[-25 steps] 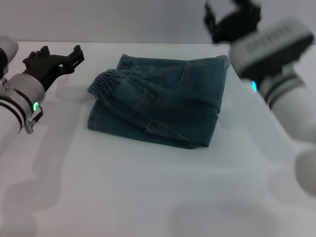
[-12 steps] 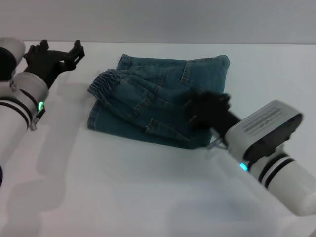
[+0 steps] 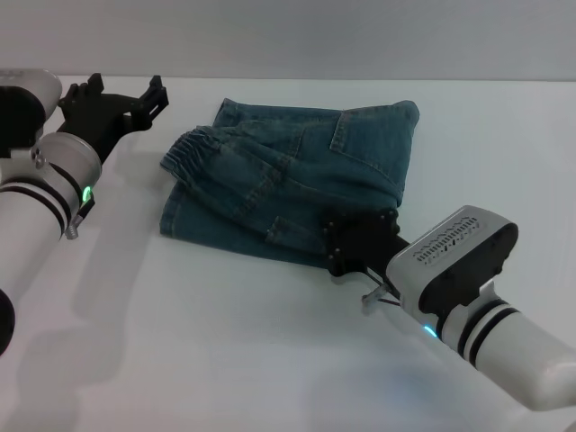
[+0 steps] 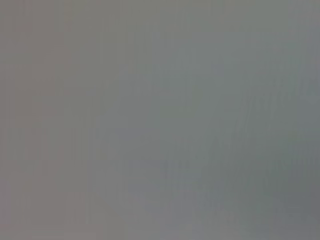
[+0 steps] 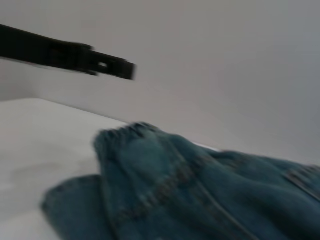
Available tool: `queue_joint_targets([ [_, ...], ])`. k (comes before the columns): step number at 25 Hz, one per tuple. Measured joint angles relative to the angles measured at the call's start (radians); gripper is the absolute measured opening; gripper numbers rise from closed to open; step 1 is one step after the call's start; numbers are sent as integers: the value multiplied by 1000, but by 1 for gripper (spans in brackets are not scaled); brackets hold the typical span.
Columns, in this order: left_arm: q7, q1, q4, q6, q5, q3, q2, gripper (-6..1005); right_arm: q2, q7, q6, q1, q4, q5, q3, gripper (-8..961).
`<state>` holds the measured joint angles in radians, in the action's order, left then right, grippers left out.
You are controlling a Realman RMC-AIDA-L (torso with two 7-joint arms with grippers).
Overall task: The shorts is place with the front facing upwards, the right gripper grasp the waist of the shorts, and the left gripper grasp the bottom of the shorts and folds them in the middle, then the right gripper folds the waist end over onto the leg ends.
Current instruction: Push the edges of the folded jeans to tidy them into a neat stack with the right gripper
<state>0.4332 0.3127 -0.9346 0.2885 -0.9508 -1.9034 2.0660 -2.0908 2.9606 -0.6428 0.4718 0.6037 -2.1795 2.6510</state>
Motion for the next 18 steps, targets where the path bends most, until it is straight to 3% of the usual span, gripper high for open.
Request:
queue_joint_targets([
  [18, -26, 4, 7, -4, 7, -14, -1, 845, 14, -5, -57, -9, -114, 57, -100, -2],
])
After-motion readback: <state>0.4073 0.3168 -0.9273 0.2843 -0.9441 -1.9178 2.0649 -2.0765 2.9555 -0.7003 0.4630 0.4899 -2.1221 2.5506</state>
